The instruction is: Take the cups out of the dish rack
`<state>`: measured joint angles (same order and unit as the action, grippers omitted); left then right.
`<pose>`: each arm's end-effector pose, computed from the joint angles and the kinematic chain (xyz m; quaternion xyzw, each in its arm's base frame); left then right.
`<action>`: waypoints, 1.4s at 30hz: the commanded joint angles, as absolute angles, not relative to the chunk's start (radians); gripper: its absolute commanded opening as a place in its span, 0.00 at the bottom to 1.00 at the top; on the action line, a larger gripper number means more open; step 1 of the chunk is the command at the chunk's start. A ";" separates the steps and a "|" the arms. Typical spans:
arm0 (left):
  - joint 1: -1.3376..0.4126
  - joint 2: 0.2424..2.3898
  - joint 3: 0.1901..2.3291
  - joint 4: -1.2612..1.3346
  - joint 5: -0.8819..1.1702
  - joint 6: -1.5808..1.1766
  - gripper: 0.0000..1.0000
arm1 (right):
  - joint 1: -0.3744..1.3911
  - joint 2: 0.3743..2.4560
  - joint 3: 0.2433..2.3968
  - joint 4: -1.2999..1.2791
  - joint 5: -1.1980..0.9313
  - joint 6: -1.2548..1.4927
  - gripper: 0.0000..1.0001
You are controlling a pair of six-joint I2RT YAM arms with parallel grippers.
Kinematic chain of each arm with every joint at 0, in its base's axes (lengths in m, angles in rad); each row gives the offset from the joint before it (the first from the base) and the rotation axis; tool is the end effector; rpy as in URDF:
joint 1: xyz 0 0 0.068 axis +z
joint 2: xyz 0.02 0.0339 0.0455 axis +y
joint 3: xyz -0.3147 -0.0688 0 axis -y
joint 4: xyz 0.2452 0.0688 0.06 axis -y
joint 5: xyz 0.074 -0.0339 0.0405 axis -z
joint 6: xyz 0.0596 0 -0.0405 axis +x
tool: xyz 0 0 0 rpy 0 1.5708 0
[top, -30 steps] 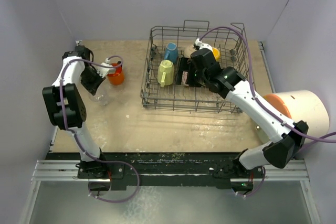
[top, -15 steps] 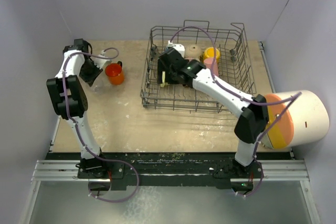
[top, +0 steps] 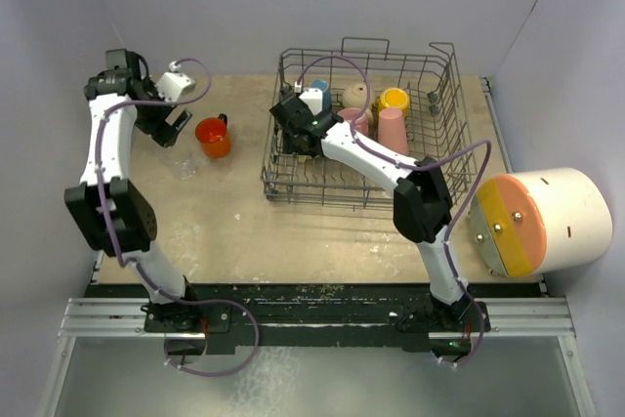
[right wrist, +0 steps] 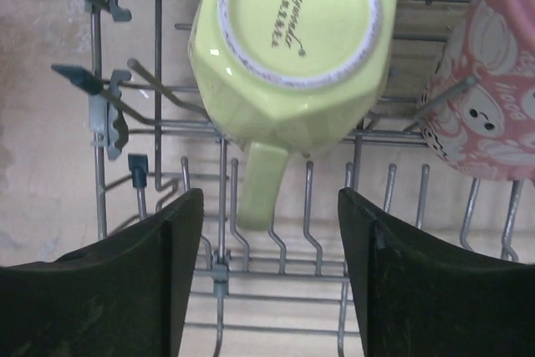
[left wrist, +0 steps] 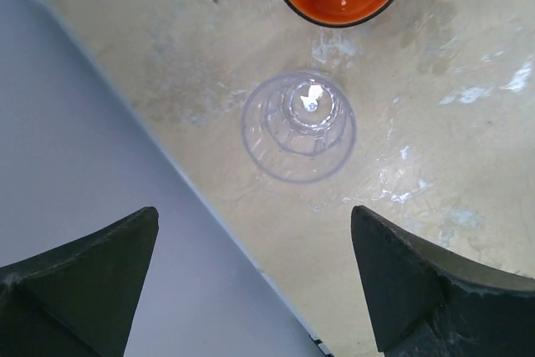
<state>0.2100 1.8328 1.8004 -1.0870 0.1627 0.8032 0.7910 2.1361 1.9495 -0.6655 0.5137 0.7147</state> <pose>0.3995 0.0753 0.3500 0.3013 0.9237 0.0390 0.2335 0.3890 0.3517 0.2979 0.0547 0.9082 0.0590 0.4108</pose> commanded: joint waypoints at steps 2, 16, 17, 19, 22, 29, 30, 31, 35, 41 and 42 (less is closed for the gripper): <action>0.212 1.607 1.741 -1.069 0.255 0.765 0.99 | 0.795 2.194 2.066 -0.689 0.605 0.760 0.63; 0.212 1.446 1.656 -1.205 0.471 0.796 0.99 | 0.814 2.190 2.100 -0.686 0.719 0.725 0.08; 0.213 1.445 1.659 -1.221 0.486 0.796 0.99 | 0.816 2.184 2.101 -0.683 0.728 0.714 0.05; 0.212 1.435 1.655 -1.236 0.510 0.794 0.99 | 0.817 2.173 2.106 -0.677 0.742 0.699 0.00; 0.212 1.408 1.634 -1.233 0.527 0.805 0.99 | 0.818 2.157 2.114 -0.674 0.767 0.691 0.00; 0.213 1.349 1.601 -1.252 0.591 0.872 0.99 | 0.818 2.074 2.123 -0.610 0.785 0.634 0.00; 0.213 1.340 1.594 -1.251 0.603 0.883 0.99 | 0.818 2.063 2.134 -0.612 0.785 0.632 0.00; 0.213 1.331 1.587 -1.249 0.613 0.893 0.99 | 0.818 2.051 2.142 -0.609 0.777 0.629 0.00; 0.212 1.294 1.556 -1.234 0.639 0.922 0.99 | 0.823 1.979 2.143 -0.608 0.745 0.646 0.00; 0.212 1.214 1.506 -1.234 0.720 0.990 0.99 | 0.849 1.830 2.060 -0.568 0.574 0.695 0.00; 0.212 1.184 1.484 -1.230 0.747 1.019 0.99 | 0.852 1.806 2.043 -0.550 0.519 0.709 0.00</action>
<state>0.2092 1.2747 1.5265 -1.2427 0.6235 0.9180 0.8288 1.9461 2.0605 -0.6758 0.6338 0.6605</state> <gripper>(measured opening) 0.992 0.212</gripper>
